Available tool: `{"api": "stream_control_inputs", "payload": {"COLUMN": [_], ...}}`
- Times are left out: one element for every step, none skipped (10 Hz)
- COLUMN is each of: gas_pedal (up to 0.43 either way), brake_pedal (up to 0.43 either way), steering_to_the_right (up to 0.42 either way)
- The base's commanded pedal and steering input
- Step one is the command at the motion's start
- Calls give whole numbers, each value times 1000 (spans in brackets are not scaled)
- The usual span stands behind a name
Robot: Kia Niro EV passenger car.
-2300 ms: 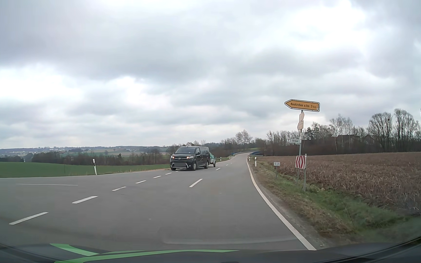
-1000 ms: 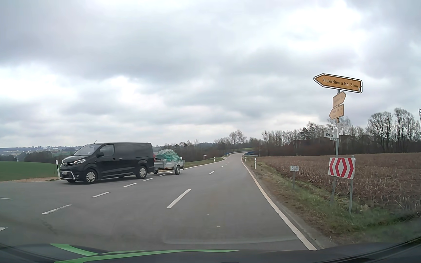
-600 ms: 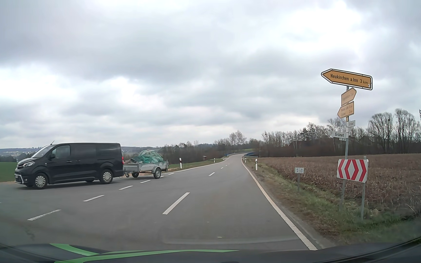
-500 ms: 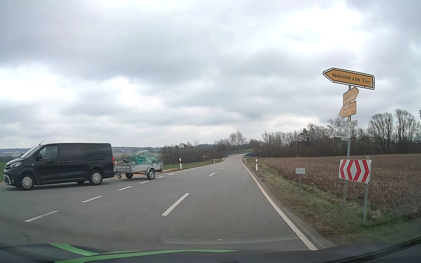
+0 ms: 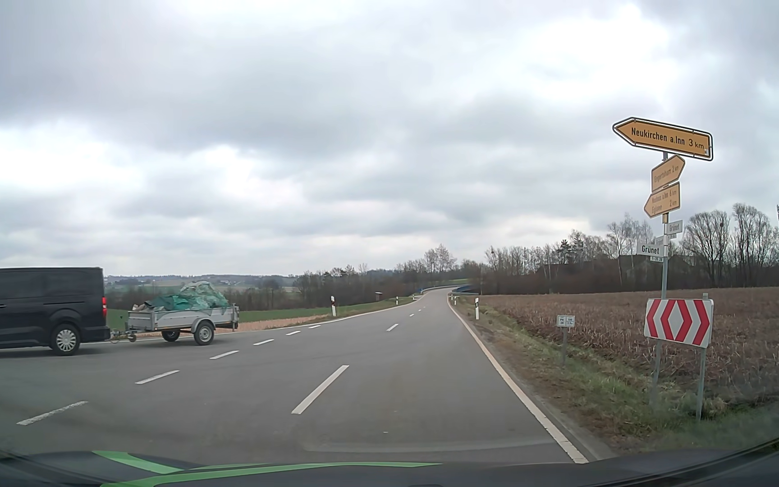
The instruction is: Follow the waypoints while adhering to traffic rules and regulations
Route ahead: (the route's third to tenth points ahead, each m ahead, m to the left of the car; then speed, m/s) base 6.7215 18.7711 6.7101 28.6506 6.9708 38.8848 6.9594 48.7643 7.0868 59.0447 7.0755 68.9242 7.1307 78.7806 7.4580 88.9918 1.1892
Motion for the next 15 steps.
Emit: {"api": "stream_control_inputs", "payload": {"gas_pedal": [118,150,157,157,157,169,169,169,169,169,169,169,169,169,169], "brake_pedal": [0,0,0,0,0,0,0,0,0,0,0,0,0,0,0], "steering_to_the_right": [-74,-122,-186,-242,-323,-338,-322,-299,-277,-254,-249,-263,-294,-321,-365]}}
